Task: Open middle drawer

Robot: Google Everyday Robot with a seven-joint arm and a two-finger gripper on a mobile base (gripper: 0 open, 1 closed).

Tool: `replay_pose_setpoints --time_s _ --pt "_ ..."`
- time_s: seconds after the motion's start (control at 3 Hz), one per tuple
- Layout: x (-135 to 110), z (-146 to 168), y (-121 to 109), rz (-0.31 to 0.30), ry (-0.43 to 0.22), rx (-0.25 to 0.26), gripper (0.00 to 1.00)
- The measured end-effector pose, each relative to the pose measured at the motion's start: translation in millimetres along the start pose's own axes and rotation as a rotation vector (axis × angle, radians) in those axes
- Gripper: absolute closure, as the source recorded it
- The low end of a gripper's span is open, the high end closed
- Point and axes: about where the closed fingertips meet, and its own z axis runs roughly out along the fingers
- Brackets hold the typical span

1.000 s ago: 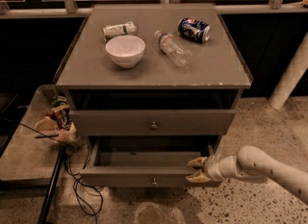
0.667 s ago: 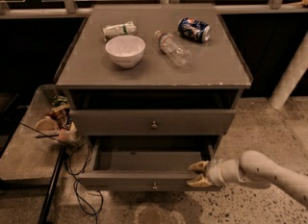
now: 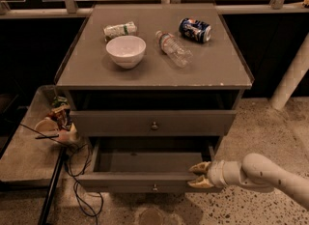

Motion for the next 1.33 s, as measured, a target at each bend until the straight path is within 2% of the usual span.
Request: replay_pose_setpoints --time_s 0.67,1.0,1.33 --pt "0.0 0.1 0.0 0.000 0.000 0.000 0.36" --pt "0.0 0.1 0.1 0.000 0.000 0.000 0.35" --pt "0.1 -3.5 6.4 -0.007 -0.014 -0.003 0.59"
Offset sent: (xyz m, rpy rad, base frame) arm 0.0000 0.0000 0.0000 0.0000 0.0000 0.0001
